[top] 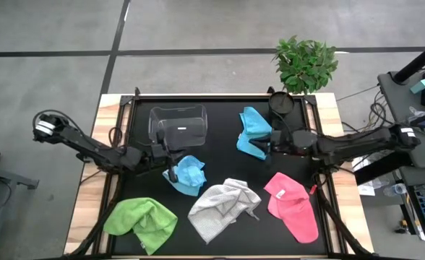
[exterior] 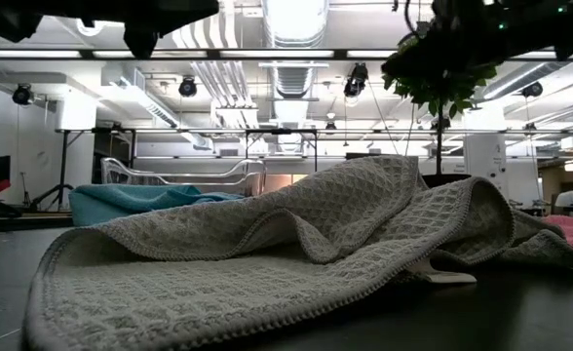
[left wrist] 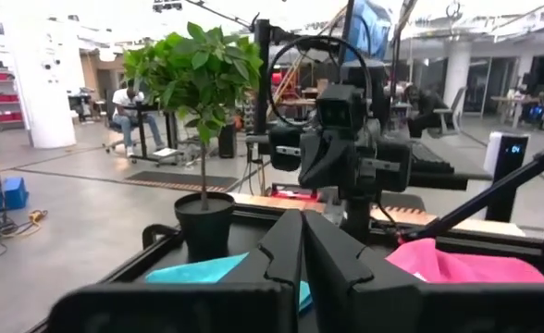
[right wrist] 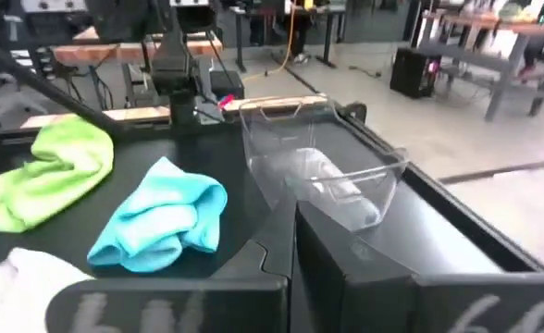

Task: Fold microfiber towels
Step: Fold the gray microfiber cloth

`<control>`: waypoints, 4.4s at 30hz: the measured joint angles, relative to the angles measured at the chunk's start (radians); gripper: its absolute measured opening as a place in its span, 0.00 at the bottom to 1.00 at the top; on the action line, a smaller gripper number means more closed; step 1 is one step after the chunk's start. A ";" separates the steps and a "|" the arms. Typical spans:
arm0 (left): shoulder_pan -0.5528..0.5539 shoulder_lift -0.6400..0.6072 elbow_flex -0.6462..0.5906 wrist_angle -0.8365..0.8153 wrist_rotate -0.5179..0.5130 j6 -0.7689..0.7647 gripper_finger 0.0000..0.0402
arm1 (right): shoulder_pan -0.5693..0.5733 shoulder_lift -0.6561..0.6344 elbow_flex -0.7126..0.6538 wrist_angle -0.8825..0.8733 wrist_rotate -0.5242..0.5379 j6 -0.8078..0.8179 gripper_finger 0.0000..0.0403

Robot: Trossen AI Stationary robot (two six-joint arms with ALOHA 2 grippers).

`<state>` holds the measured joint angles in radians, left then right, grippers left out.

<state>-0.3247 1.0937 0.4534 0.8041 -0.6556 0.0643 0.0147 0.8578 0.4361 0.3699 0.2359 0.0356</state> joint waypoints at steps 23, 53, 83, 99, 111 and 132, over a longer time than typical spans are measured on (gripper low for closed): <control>0.013 0.021 -0.002 0.010 -0.013 0.101 0.00 | 0.106 0.438 0.268 -0.351 -0.350 0.036 0.29; 0.011 0.034 0.002 0.106 -0.001 -0.004 0.01 | 0.314 0.671 0.489 -0.456 -0.052 -0.007 0.03; 0.009 0.462 0.292 -0.148 -0.199 0.055 0.70 | 0.103 0.650 0.732 -0.471 0.079 0.093 0.02; 0.032 0.435 0.292 -0.337 0.160 -0.193 0.05 | 0.102 0.648 0.732 -0.527 0.068 0.118 0.12; 0.082 0.404 0.280 -0.462 0.137 -0.443 0.00 | 0.113 0.546 0.710 -0.919 0.072 0.284 0.48; 0.138 0.405 0.271 -0.510 0.097 -0.477 0.00 | 0.319 0.772 0.530 -0.411 -0.024 0.440 0.54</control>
<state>-0.1870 1.4990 0.7247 0.2943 -0.5588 -0.4126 0.3336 1.6296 0.9657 -0.0414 0.2118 0.4760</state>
